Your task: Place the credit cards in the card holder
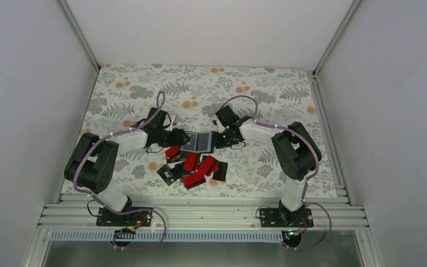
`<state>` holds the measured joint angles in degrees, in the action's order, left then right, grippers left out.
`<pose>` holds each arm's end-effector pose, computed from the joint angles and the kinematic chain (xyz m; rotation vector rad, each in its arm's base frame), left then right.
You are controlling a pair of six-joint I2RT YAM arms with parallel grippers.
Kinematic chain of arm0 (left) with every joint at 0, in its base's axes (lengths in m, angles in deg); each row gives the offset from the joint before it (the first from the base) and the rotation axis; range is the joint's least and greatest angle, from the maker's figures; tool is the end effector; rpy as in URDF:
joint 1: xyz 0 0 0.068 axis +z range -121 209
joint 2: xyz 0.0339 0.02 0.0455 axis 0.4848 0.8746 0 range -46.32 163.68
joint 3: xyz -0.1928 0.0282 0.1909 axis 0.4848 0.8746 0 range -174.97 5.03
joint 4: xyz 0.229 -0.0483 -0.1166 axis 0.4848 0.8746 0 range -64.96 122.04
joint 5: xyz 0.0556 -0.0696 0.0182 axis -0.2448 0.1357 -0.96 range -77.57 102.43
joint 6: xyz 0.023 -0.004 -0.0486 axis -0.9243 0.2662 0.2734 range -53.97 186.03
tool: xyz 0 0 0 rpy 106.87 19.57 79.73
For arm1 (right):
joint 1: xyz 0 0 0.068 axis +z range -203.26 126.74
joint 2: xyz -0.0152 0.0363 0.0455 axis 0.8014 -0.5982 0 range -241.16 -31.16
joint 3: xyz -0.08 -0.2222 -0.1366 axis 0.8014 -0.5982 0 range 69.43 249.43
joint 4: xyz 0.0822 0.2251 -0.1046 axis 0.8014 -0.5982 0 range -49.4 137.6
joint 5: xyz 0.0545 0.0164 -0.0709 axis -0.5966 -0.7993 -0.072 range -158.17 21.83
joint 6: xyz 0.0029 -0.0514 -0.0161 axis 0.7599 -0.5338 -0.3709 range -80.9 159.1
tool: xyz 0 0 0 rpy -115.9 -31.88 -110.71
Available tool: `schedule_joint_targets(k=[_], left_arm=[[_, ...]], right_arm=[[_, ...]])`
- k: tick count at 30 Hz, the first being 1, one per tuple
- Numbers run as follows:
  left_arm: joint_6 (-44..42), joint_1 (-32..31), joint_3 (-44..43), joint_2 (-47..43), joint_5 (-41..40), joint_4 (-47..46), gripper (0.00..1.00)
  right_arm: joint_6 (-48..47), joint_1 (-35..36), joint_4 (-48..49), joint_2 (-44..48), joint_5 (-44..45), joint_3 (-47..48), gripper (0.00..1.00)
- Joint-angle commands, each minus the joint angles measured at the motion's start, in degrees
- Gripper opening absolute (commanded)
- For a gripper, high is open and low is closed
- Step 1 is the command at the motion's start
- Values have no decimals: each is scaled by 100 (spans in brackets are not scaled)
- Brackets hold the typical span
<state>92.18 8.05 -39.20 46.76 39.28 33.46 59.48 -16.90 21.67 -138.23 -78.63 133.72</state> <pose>0.2723 -0.1215 0.1431 0.0656 2.6689 -0.8951 0.2842 0.2173 0.1420 -0.4466 2.8265 0.4860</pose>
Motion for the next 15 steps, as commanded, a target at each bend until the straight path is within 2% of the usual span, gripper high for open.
schedule_joint_targets(k=[1,15], left_arm=[[35,3,-144,-299,206,-47,63],[194,-29,-109,-454,480,-270,63]], right_arm=[[1,61,62,-32,31,-93,5],[-14,59,-16,29,18,14,4]])
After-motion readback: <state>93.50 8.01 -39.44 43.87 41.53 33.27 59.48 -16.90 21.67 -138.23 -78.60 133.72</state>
